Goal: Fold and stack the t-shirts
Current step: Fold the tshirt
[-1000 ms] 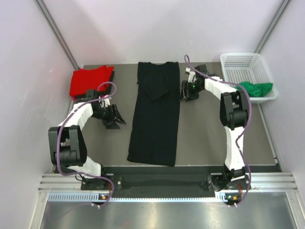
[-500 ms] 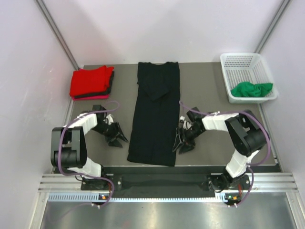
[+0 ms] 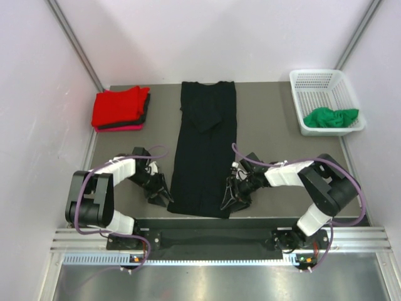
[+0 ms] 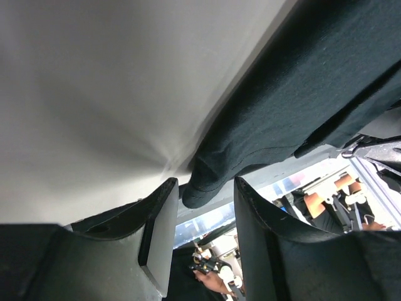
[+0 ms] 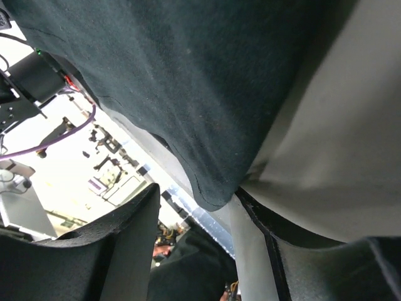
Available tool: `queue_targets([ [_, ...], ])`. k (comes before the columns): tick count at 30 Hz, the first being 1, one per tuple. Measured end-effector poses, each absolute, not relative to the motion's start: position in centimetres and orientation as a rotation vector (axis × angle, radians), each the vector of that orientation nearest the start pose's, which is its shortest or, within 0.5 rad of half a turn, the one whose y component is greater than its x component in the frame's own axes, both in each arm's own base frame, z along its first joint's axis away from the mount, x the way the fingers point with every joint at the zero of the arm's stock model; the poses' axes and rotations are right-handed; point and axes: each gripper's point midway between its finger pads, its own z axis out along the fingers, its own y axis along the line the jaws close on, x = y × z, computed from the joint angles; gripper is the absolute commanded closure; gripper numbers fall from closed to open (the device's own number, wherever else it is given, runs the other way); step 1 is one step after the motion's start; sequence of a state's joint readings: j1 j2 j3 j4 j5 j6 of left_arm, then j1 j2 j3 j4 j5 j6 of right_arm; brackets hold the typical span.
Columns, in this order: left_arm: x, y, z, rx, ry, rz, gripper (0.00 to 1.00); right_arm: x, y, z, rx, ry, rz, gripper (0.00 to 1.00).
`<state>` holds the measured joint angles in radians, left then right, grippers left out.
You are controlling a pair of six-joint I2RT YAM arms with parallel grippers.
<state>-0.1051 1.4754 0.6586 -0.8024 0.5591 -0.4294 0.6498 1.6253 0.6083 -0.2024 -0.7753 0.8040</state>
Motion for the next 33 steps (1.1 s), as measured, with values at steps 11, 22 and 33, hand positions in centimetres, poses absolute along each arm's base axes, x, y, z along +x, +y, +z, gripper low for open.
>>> queue_targets([
  [11, 14.5, -12.8, 2.5, -0.518, 3.172, -0.863, 0.64, 10.9, 26.5, 2.1, 0.025, 3.131, 1.274, 0.56],
  [22, 14.9, -13.1, 2.0, -0.542, 3.160, -0.868, 1.00, 11.1, 25.9, 1.0, 0.000, 3.135, 1.181, 1.00],
  [33, 20.4, -14.1, 6.1, -0.405, 3.008, -0.936, 1.00, 14.8, 22.9, 4.3, -0.021, 2.994, 1.108, 1.00],
])
